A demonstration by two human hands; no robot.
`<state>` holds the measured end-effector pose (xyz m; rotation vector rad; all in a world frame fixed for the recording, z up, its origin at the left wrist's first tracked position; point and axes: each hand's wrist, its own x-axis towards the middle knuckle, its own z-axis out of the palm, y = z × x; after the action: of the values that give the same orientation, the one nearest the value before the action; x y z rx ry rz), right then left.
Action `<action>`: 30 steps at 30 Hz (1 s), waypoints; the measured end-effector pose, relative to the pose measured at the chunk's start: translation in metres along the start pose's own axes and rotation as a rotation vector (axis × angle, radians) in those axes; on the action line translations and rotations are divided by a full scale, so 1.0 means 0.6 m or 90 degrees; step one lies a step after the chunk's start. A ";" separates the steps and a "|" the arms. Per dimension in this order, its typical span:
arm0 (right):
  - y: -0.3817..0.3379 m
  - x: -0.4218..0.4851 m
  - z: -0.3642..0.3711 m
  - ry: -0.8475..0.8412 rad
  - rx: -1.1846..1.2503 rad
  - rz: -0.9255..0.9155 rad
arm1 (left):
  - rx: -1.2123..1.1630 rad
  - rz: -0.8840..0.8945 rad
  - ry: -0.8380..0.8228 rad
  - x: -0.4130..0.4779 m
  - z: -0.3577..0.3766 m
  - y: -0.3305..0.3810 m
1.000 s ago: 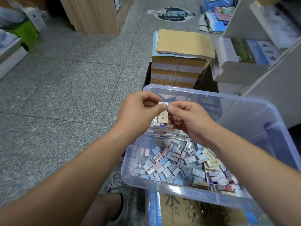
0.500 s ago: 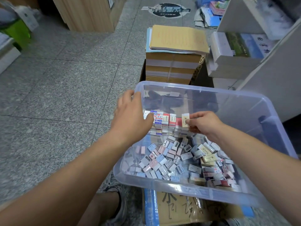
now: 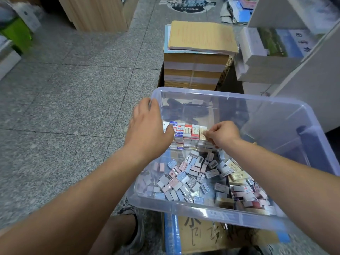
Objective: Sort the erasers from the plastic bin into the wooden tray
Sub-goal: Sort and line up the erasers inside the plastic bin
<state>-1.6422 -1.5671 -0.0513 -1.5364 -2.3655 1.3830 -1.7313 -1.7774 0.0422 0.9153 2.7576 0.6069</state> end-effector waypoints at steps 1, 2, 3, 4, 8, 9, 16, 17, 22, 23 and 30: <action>0.000 -0.004 -0.005 -0.002 -0.006 -0.004 | -0.002 0.001 0.004 0.000 0.000 0.000; -0.001 -0.009 -0.011 -0.007 -0.011 -0.011 | -0.001 0.002 0.006 0.000 0.000 0.000; -0.003 -0.015 -0.019 -0.016 -0.020 -0.018 | 0.003 0.003 0.009 0.001 0.001 0.000; -0.007 -0.023 -0.028 -0.026 -0.034 -0.030 | 0.010 0.002 0.011 0.002 0.002 -0.001; -0.015 -0.072 -0.108 -0.060 -0.274 -0.142 | 0.026 0.007 0.011 0.002 0.002 -0.001; -0.014 -0.090 -0.136 -0.029 -0.361 -0.169 | 0.023 0.017 0.012 0.001 0.001 -0.001; 0.040 -0.198 -0.279 0.223 -0.624 -0.148 | 0.030 0.179 -0.008 -0.013 -0.007 0.031; 0.054 -0.205 -0.290 0.243 -0.614 -0.131 | -0.003 0.190 -0.062 -0.016 -0.003 0.041; 0.095 -0.208 -0.295 0.297 -0.492 -0.134 | 0.004 0.285 -0.314 -0.026 0.050 0.094; 0.098 -0.206 -0.292 0.310 -0.484 -0.145 | 0.039 0.309 -0.354 -0.024 0.067 0.103; 0.122 -0.186 -0.280 0.264 -0.414 -0.097 | 0.193 0.397 -0.596 0.001 0.206 0.163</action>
<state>-1.4579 -1.5281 0.0512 -1.4951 -2.6870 0.2137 -1.6442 -1.6661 -0.0274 1.6148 1.7210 -0.1865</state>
